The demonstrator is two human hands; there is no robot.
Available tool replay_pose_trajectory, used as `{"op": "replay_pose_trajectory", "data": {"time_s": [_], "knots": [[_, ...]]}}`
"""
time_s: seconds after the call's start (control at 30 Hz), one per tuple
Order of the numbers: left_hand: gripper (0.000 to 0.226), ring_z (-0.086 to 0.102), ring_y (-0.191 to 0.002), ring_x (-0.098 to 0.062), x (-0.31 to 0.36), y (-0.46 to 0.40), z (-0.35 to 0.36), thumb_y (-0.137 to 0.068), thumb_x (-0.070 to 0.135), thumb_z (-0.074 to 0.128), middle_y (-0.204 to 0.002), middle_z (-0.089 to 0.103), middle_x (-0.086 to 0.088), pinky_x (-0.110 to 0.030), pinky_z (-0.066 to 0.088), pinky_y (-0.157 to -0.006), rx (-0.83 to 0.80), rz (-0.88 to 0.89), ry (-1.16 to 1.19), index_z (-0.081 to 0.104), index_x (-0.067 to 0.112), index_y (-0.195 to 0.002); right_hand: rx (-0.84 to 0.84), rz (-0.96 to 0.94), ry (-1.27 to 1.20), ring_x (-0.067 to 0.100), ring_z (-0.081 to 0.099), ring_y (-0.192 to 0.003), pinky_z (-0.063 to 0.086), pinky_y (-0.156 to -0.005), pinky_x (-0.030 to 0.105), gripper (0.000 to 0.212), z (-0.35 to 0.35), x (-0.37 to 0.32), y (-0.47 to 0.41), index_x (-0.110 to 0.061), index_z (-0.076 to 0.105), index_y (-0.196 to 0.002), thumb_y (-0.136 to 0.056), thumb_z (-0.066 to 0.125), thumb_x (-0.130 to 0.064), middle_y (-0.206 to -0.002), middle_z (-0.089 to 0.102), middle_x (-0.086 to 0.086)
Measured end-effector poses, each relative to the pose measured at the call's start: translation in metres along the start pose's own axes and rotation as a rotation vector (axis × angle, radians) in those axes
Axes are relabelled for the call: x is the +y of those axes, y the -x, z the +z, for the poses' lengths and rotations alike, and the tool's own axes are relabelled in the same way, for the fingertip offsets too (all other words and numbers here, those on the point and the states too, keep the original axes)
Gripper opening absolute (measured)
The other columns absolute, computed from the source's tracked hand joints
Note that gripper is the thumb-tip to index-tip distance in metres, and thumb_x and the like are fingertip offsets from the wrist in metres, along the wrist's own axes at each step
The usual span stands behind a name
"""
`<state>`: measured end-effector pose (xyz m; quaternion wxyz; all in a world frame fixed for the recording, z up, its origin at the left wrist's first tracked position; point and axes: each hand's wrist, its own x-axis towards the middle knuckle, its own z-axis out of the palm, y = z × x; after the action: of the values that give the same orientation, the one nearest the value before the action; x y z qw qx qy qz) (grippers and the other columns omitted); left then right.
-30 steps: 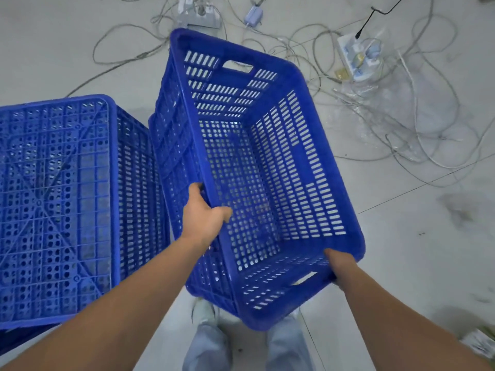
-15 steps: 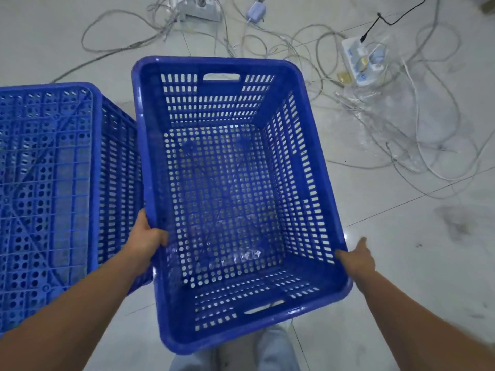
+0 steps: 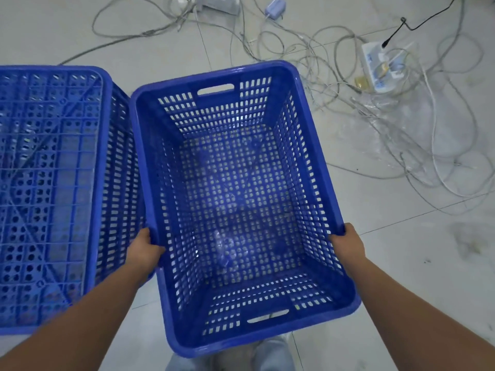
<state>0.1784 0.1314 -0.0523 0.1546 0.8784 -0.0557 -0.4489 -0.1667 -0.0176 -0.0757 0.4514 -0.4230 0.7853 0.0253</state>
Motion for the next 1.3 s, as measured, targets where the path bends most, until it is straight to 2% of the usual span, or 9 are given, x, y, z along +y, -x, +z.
{"op": "replay_pose_trajectory", "data": {"time_s": [0.23,0.43,0.53,0.63,0.77,0.87,0.97,1.1,1.3], "knots": [[0.033,0.054,-0.089,-0.033,-0.009,-0.006,0.006,-0.092,0.001,0.053,-0.122,0.058,-0.023,-0.040,0.047,-0.076,0.036,-0.026,-0.055,0.047,0.002,-0.124,0.035,0.003,0.107,0.031,0.049,-0.083,0.037,-0.069,0.034,0.027,0.003,0.002,-0.002,-0.002,0.045,-0.115,-0.090,0.039,0.002,-0.105,0.056,0.017],[0.039,0.057,-0.100,-0.037,-0.015,0.000,0.018,-0.092,-0.002,0.051,-0.126,0.057,-0.020,-0.046,0.050,-0.088,0.020,-0.103,0.064,0.046,0.002,-0.130,0.065,-0.044,0.234,0.035,0.048,-0.092,0.035,-0.076,0.033,0.037,-0.016,-0.016,-0.013,0.003,0.043,-0.131,-0.095,0.036,0.000,-0.127,0.054,0.027],[0.036,0.053,-0.090,-0.030,-0.019,0.011,0.033,-0.091,-0.001,0.052,-0.122,0.058,-0.019,-0.040,0.048,-0.082,0.020,-0.109,0.077,0.049,0.003,-0.127,0.091,-0.038,0.212,0.033,0.045,-0.091,0.041,-0.081,0.042,0.041,-0.024,-0.029,-0.026,0.003,0.040,-0.133,-0.093,0.035,0.003,-0.125,0.053,0.030],[0.030,0.054,-0.086,-0.029,-0.022,0.026,0.047,-0.090,0.004,0.054,-0.105,0.058,-0.014,-0.036,0.046,-0.078,0.017,-0.120,0.033,0.052,0.005,-0.121,0.085,-0.016,0.191,0.036,0.050,-0.093,0.046,-0.091,0.050,0.044,-0.031,-0.038,-0.042,0.000,0.040,-0.134,-0.090,0.038,0.003,-0.119,0.054,0.027],[0.021,0.053,-0.079,-0.026,-0.034,0.046,0.065,-0.088,0.010,0.057,-0.089,0.057,-0.007,-0.033,0.042,-0.073,-0.012,-0.192,0.001,0.053,0.008,-0.108,0.053,-0.022,0.189,0.044,0.057,-0.103,0.051,-0.086,0.048,0.045,-0.039,-0.053,-0.061,-0.004,0.048,-0.130,-0.086,0.041,0.001,-0.121,0.055,0.024],[0.031,0.055,-0.082,-0.028,-0.044,0.064,0.081,-0.087,0.016,0.057,-0.096,0.060,-0.011,-0.031,0.040,-0.073,-0.042,-0.271,0.020,0.056,0.004,-0.116,0.025,-0.031,0.175,0.044,0.058,-0.101,0.054,-0.086,0.050,0.044,-0.038,-0.065,-0.076,-0.010,0.051,-0.127,-0.084,0.043,-0.004,-0.120,0.054,0.022],[0.037,0.059,-0.088,-0.029,-0.052,0.081,0.097,-0.086,0.020,0.058,-0.110,0.065,-0.016,-0.033,0.047,-0.079,-0.084,-0.364,0.126,0.055,0.003,-0.119,-0.004,-0.081,0.151,0.042,0.058,-0.103,0.054,-0.087,0.049,0.042,-0.034,-0.084,-0.085,-0.012,0.054,-0.124,-0.083,0.047,-0.007,-0.122,0.053,0.021],[0.036,0.064,-0.093,-0.033,-0.048,0.087,0.115,-0.083,0.020,0.061,-0.102,0.066,-0.013,-0.044,0.054,-0.088,-0.114,-0.422,0.236,0.054,0.004,-0.115,-0.009,-0.121,0.201,0.042,0.052,-0.112,0.047,-0.082,0.040,0.047,-0.035,-0.105,-0.092,-0.012,0.047,-0.132,-0.086,0.046,-0.008,-0.133,0.043,0.021],[0.041,0.064,-0.097,-0.035,-0.044,0.085,0.143,-0.083,0.021,0.064,-0.109,0.064,-0.015,-0.048,0.053,-0.091,-0.158,-0.454,0.286,0.051,0.004,-0.118,-0.032,-0.222,0.210,0.041,0.052,-0.111,0.045,-0.079,0.037,0.045,-0.043,-0.123,-0.105,-0.014,0.048,-0.128,-0.084,0.047,-0.009,-0.128,0.049,0.021]]}}
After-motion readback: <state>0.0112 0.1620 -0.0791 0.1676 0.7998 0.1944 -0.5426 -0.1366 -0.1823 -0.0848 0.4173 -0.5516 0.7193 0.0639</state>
